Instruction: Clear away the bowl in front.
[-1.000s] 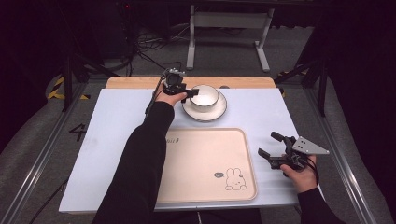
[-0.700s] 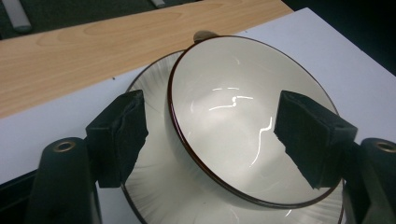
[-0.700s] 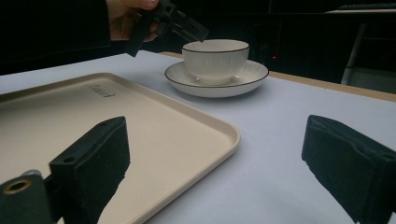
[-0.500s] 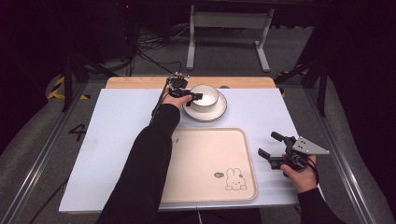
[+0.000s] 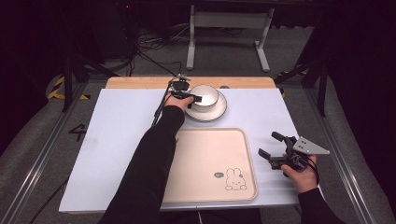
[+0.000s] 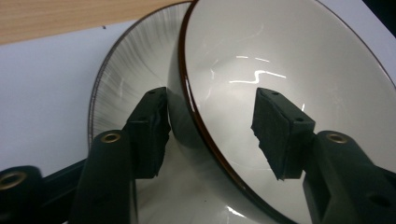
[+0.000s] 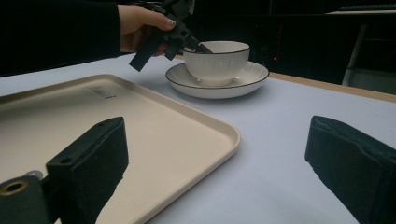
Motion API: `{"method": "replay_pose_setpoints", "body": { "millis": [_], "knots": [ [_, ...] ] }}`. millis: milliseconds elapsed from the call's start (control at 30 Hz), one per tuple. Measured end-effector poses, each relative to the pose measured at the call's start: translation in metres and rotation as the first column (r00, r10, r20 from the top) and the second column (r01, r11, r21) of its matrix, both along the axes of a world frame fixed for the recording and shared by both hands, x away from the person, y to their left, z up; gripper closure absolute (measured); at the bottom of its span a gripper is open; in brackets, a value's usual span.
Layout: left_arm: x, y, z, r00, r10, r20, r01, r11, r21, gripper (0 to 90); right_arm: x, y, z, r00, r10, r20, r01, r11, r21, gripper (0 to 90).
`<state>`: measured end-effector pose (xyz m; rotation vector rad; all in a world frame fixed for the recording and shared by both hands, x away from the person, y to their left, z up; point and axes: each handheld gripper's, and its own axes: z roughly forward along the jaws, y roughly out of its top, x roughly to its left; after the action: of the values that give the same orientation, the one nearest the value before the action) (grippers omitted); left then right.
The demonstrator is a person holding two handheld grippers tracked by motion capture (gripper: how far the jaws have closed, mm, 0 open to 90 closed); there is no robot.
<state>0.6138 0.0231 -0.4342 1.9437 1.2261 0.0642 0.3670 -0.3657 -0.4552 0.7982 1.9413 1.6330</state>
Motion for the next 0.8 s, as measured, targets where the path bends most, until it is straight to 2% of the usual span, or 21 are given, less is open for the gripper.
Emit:
{"method": "replay_pose_setpoints", "body": {
  "millis": [100,200,333,433,467,633,800],
  "knots": [
    [0.0003,-0.0015,-0.0013,0.9999,0.010,0.003,-0.010,0.9999,-0.004,50.5,-0.0001,-0.0004,-0.0001,1.0000,-0.001,0.000,0.001,1.000,0.005,6.2],
    [0.0013,-0.0005,0.0003,0.9991,0.038,-0.019,-0.038,0.9993,-0.003,55.2,0.0000,-0.0004,-0.0001,1.0000,-0.001,0.000,0.001,1.000,0.006,6.2],
    [0.0012,-0.0009,0.0006,0.9976,0.065,-0.025,-0.065,0.9977,-0.016,61.2,-0.0002,-0.0002,0.0000,1.0000,-0.002,0.001,0.002,1.000,0.001,6.2],
    [0.0003,0.0002,0.0026,0.9972,0.073,-0.017,-0.073,0.9972,0.016,73.7,-0.0002,0.0002,-0.0001,1.0000,-0.003,0.002,0.003,1.000,0.000,6.2],
    [0.0000,0.0008,0.0030,0.9968,0.077,-0.019,-0.077,0.9970,0.008,77.1,-0.0001,0.0003,-0.0001,1.0000,-0.002,0.004,0.002,1.000,-0.001,6.2],
    [-0.0004,-0.0005,0.0045,0.9952,0.093,-0.030,-0.093,0.9956,-0.012,79.2,-0.0002,0.0006,0.0000,1.0000,-0.003,0.005,0.003,1.000,-0.005,6.2],
    [-0.0005,-0.0010,0.0063,0.9944,0.097,-0.041,-0.097,0.9952,-0.010,80.1,-0.0003,0.0005,0.0000,1.0000,-0.002,0.004,0.003,1.000,-0.002,6.2]
  ]
}}
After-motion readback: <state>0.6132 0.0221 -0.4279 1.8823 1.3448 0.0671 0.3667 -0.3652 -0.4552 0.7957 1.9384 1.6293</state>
